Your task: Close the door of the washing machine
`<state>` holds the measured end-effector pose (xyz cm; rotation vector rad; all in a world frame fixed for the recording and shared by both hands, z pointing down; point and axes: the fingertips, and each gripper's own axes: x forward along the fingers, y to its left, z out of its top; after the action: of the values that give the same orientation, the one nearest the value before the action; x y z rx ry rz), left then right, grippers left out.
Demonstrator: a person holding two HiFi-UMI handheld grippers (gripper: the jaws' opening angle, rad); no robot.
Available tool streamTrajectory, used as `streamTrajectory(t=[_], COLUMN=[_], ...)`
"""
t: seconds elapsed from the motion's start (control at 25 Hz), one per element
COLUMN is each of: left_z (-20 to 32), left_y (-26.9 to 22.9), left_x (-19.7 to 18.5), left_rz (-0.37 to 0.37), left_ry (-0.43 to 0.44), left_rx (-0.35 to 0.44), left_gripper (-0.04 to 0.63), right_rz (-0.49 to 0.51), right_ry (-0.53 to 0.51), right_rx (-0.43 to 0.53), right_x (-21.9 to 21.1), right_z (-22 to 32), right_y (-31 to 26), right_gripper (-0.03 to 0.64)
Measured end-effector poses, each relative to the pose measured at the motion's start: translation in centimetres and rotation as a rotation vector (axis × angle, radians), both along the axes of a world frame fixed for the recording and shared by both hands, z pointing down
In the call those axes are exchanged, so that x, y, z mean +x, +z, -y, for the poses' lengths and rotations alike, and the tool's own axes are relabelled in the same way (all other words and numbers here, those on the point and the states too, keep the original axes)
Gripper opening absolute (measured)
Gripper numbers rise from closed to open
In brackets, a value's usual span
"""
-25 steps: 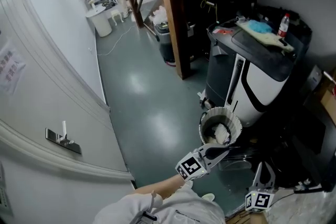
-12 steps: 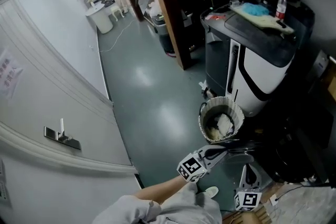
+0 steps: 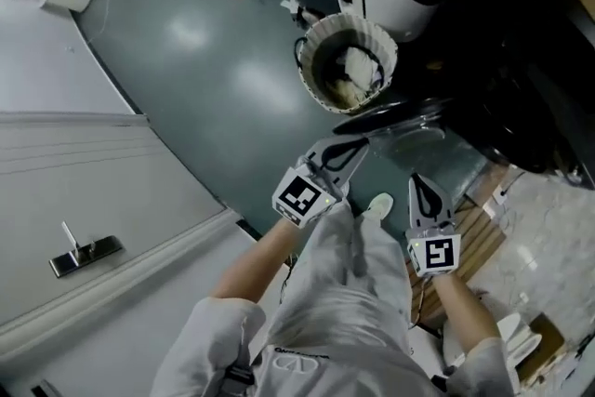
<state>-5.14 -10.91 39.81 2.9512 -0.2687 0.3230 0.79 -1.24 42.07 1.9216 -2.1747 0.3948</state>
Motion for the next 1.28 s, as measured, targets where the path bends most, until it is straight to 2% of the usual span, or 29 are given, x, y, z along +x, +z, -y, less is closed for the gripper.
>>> streamTrajectory(t=[0.2,0.44,0.6,0.84,1.0,1.2,1.28], left_z=[1.3,3.1,4.6,5.3,5.2,4.5,4.0], left_y=[6.1,12.2,15.6,19.7,22.1,24.3,25.5], left_x=[0.8,0.6,-0.8,-2.0,-1.8,-1.0,-0.8], left_rz=[0.086,0.188,0.217,0.251,0.260,0.286,0.301], left_ry=[0.011,0.035,0.022,0.044,0.122,0.264,0.328], left_rx=[-0.011,0.030,0.009,-0.009,0.003,0.066,0.060], left_gripper=[-0.002,0.000,0.000,0.050,0.098,0.139,0.147], right_rz=[0.009,0.055,0.053,0.074,0.072,0.076,0.070], right_ry=[0.017,0.022,0.003,-0.024,-0.041,-0.040,-0.045], right_rx=[-0.029,-0.072,-0.084,-0.101,-0.115,-0.125,-0.128], right_x=[0.6,0.4,-0.7,-2.7,-3.4,-3.7,-3.8], right_z=[1.5,3.5,4.9,6.0,6.9,7.8,8.0], right_y=[4.3,9.1,12.0,15.3,17.5,19.8,20.6], right_gripper=[0.011,0.011,0.011,0.011,0.011,0.011,0.011])
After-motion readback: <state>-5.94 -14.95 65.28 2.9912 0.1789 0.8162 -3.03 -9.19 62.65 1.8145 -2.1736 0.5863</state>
